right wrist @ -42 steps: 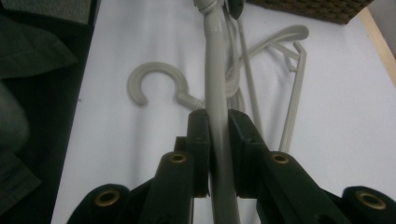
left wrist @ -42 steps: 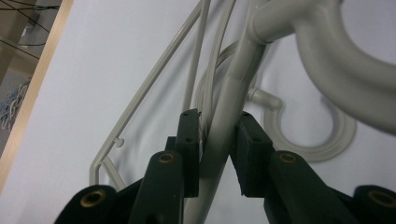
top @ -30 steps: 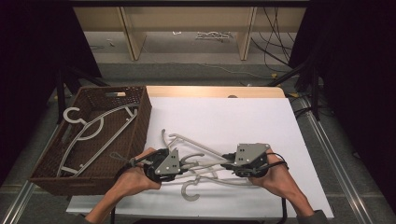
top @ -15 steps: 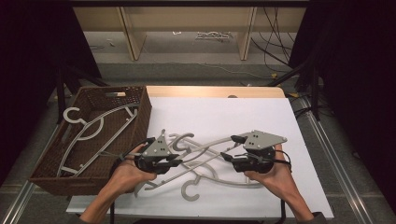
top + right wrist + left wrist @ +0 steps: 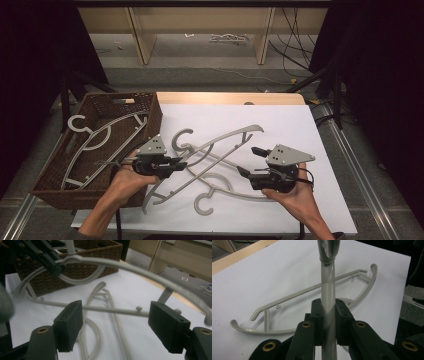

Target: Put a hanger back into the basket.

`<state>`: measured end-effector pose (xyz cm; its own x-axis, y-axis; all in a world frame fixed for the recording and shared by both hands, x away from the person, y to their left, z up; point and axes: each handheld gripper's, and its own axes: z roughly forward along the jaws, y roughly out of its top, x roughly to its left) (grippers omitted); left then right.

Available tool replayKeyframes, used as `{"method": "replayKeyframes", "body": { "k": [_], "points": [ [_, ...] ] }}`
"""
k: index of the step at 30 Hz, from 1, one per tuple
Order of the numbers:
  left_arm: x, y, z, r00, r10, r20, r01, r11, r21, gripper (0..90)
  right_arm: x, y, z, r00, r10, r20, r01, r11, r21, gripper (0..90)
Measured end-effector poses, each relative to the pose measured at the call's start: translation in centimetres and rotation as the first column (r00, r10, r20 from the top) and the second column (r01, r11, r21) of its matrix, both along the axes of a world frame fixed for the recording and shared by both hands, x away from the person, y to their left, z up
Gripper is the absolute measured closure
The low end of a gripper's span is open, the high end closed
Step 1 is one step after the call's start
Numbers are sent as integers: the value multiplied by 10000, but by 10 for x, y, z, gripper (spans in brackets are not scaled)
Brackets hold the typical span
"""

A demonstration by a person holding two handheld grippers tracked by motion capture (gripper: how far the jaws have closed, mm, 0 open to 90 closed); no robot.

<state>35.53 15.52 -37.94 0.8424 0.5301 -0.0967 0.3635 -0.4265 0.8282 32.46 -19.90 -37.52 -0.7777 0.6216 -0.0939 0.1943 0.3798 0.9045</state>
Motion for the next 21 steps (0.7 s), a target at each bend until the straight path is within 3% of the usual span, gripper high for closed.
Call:
{"method": "replayKeyframes", "body": {
  "k": [2, 3, 6, 7, 12, 20, 21],
  "points": [
    [-1, 3, 3, 9999, 105, -36, -106, 9998, -194, 795, -3, 0, -10, 9996, -14, -276, 16, 10000, 79, 265],
    [-1, 4, 4, 9998, 187, -108, -190, 9995, -253, 795, -2, -1, -14, 9999, -110, -109, 112, 9998, 186, 265],
    [-3, 8, 9, 9995, 287, 117, -281, 9987, -414, 794, -4, -2, -20, 9987, -108, -490, 132, 9987, 496, 256],
    [-4, 10, 11, 9995, 326, 36, -323, 9980, -535, 794, -5, -4, -22, 9993, -181, -325, 198, 9985, 515, 253],
    [-10, 14, 25, 9994, 337, 117, -325, 9950, -943, 795, -9, -9, -31, 9968, -186, -783, 228, 9984, 526, 251],
    [-15, 19, 48, 9994, 343, -16, -343, 9925, -1170, 794, -11, -10, -37, 9974, -144, -708, 183, 9983, 547, 238],
    [-17, 20, 56, 9994, 293, 186, -272, 9939, -1068, 795, -12, -9, -38, 9973, -196, -709, 239, 9979, 602, 234]
  ]
}}
